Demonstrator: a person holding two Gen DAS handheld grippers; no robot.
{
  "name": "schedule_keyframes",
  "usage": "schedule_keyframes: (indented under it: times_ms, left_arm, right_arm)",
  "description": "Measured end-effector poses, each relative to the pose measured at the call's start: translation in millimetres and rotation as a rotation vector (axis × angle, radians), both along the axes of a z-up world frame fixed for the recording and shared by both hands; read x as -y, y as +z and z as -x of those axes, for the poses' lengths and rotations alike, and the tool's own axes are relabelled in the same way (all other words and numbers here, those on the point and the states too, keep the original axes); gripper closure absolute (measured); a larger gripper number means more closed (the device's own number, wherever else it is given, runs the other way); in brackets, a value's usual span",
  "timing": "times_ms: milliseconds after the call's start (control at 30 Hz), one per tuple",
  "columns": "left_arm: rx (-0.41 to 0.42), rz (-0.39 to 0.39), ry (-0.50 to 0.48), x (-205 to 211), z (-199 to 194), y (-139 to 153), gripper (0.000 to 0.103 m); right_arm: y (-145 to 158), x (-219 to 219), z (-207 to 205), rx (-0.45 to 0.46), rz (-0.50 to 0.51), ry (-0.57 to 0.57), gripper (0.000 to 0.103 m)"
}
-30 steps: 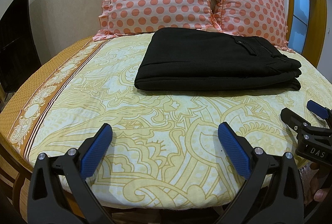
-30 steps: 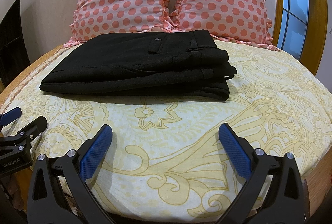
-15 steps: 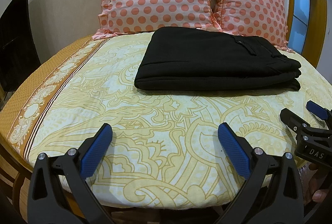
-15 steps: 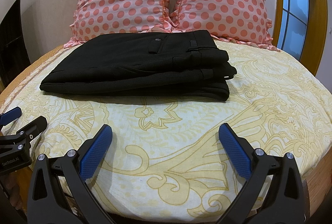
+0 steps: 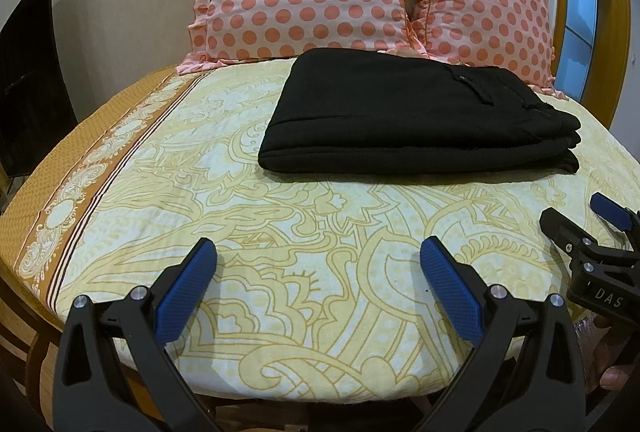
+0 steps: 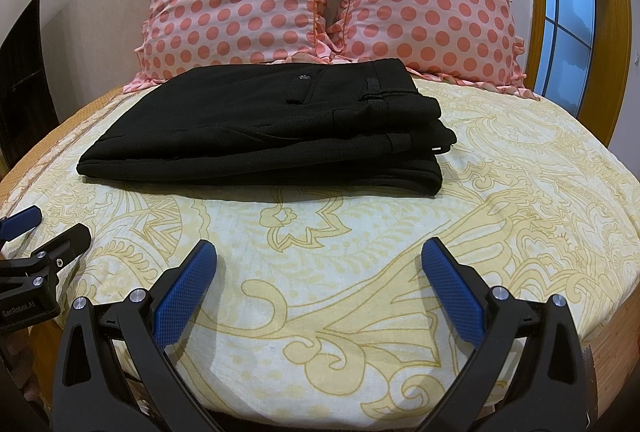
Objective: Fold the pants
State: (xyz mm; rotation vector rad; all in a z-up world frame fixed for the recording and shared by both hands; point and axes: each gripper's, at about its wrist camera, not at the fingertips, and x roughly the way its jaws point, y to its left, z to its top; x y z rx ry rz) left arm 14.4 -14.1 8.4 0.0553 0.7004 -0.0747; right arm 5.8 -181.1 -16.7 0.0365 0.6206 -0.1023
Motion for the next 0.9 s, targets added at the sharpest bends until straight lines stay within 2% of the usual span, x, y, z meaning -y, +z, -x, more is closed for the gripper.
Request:
schedule_keyframes:
  times_ms: [900]
  left_arm:
    - [0.000, 0.001, 0.005, 2.7, -0.1, -0.4, 0.002]
  right_arm:
    - [-0.4, -0.5, -0.2, 0.001, 0.000, -0.003, 0.001]
